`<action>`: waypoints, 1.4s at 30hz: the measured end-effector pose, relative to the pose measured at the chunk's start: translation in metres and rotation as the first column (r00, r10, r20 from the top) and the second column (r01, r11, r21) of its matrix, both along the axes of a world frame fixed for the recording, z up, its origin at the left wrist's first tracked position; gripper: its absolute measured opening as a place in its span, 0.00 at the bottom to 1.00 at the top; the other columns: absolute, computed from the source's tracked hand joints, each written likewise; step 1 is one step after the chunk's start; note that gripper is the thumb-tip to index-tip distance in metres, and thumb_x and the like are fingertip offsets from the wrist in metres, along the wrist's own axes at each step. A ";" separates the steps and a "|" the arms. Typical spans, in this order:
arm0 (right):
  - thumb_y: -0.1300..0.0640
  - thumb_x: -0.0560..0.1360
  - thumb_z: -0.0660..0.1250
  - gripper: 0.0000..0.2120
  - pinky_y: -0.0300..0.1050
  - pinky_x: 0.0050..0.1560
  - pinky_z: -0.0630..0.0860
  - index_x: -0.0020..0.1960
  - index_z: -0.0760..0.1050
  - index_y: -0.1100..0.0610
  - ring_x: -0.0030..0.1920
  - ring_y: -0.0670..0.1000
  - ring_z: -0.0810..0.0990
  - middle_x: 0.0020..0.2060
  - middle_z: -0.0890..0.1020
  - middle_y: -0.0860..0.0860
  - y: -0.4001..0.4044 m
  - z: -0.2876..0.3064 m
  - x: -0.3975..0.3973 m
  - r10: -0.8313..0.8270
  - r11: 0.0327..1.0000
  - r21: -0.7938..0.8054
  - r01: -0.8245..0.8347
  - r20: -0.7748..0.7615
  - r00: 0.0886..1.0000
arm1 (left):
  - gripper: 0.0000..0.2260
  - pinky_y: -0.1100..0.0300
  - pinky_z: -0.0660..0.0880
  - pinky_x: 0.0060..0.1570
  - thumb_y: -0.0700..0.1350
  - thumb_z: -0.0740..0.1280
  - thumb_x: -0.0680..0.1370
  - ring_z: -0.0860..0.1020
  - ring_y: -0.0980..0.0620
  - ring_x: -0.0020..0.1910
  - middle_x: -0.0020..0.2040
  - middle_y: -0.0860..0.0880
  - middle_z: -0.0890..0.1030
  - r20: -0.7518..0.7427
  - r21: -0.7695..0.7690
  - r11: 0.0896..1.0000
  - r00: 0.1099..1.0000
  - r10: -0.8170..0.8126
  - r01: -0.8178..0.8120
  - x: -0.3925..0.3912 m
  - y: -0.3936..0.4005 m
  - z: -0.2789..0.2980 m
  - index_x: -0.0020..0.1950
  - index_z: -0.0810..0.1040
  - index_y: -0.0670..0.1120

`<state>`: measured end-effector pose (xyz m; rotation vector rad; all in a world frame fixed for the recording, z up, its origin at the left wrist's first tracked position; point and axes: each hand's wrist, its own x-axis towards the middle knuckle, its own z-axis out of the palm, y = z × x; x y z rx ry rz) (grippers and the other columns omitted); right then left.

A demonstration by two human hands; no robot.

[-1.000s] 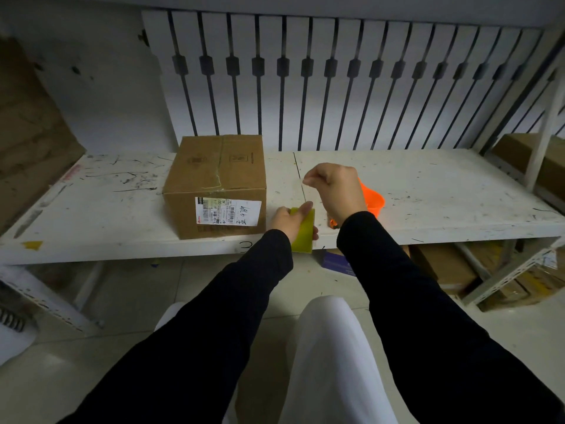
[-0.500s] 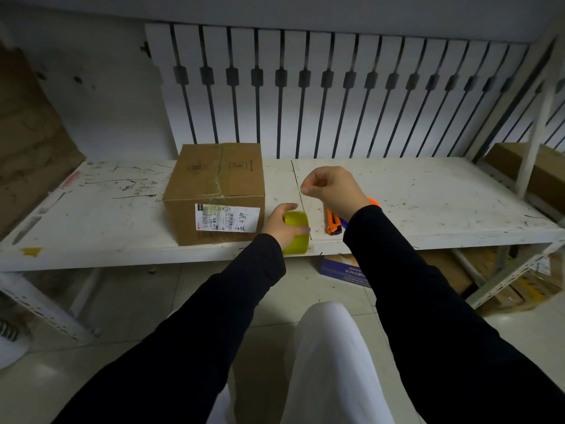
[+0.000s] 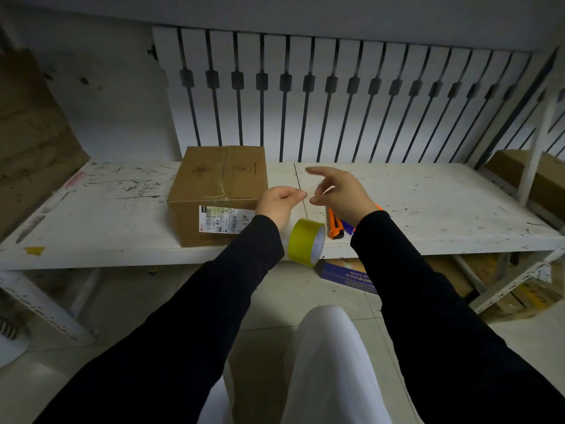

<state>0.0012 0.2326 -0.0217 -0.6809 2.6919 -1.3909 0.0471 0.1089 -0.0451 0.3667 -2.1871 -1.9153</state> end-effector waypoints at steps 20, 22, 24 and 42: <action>0.68 0.73 0.66 0.07 0.33 0.40 0.80 0.41 0.71 0.59 0.42 0.50 0.81 0.50 0.77 0.54 -0.001 -0.022 0.004 -0.139 0.879 -0.434 0.196 0.159 0.977 | 0.15 0.59 0.67 0.51 0.36 0.70 0.72 0.73 0.50 0.54 0.49 0.48 0.76 -0.012 -0.039 0.986 0.987 0.162 -0.162 0.001 -0.001 0.009 0.33 0.68 0.50; 0.68 0.74 0.65 0.05 0.29 0.39 0.79 0.46 0.78 0.61 0.40 0.48 0.80 0.49 0.78 0.54 -0.003 -0.022 0.005 -0.125 0.885 -0.426 0.188 0.171 0.977 | 0.14 0.60 0.70 0.49 0.36 0.69 0.73 0.75 0.50 0.51 0.48 0.47 0.78 -0.025 -0.069 0.988 0.991 0.133 -0.135 0.000 -0.002 0.008 0.34 0.69 0.51; 0.67 0.75 0.64 0.07 0.29 0.40 0.79 0.50 0.80 0.64 0.39 0.47 0.80 0.48 0.80 0.56 -0.002 -0.022 0.006 -0.127 0.887 -0.419 0.195 0.184 0.975 | 0.12 0.59 0.75 0.50 0.36 0.68 0.74 0.77 0.50 0.49 0.48 0.46 0.79 -0.025 -0.099 0.993 0.998 0.062 -0.064 0.001 -0.004 0.007 0.36 0.72 0.51; 0.61 0.69 0.73 0.16 0.37 0.54 0.69 0.55 0.80 0.65 0.56 0.53 0.79 0.58 0.81 0.58 -0.005 -0.019 0.011 -0.164 0.980 -0.102 0.171 0.072 0.984 | 0.10 0.60 0.68 0.59 0.41 0.67 0.76 0.75 0.46 0.61 0.57 0.43 0.82 -0.041 -0.368 0.928 0.998 0.044 -0.056 0.003 -0.001 -0.004 0.56 0.82 0.41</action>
